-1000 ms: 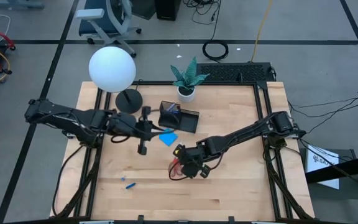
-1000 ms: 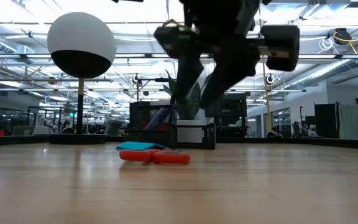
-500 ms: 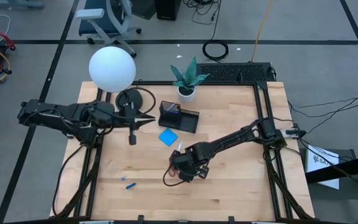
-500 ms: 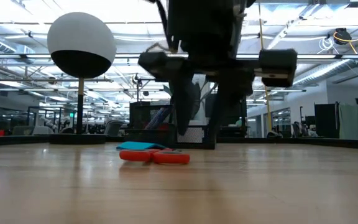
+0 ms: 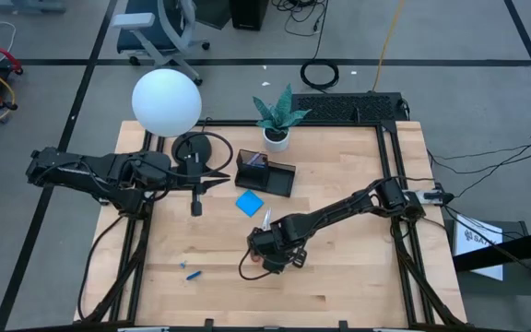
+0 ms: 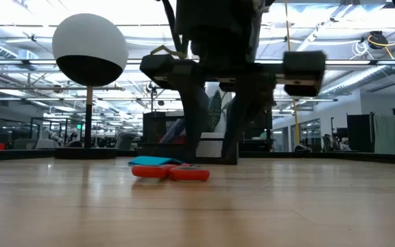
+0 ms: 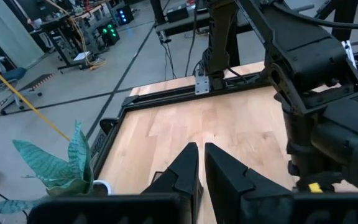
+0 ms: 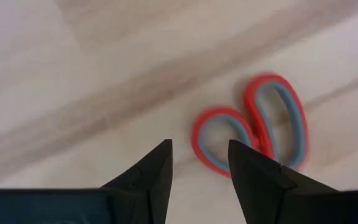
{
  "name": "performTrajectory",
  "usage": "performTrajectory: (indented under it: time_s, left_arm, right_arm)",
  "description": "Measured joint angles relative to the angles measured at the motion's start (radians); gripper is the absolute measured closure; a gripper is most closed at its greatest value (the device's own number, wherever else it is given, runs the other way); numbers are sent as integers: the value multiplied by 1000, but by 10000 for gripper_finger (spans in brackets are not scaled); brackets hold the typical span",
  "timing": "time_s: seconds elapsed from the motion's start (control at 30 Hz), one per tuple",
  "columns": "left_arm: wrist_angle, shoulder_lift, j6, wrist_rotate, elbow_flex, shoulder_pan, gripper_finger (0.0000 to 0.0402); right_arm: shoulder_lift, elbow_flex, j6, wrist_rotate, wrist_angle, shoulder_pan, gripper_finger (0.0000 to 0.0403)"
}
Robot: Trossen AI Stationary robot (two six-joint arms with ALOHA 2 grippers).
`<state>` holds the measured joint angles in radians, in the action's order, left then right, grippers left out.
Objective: Pick and place office supplies into organizer
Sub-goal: Put the red scissors into the desk organizer
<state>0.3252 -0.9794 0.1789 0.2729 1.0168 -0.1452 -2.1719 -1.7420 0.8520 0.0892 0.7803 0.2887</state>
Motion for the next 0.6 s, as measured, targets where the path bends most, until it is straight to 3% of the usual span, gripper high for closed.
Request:
performTrajectory:
  time_s: [0.47, 0.6]
  left_arm:
    - [0, 0, 1, -2, 0, 0, 364]
    - [0, 0, 0, -2, -1, 0, 364]
  right_arm:
    - [-64, -2, 31, 46, -30, -1, 276]
    - [-64, -3, 28, 60, -25, -1, 304]
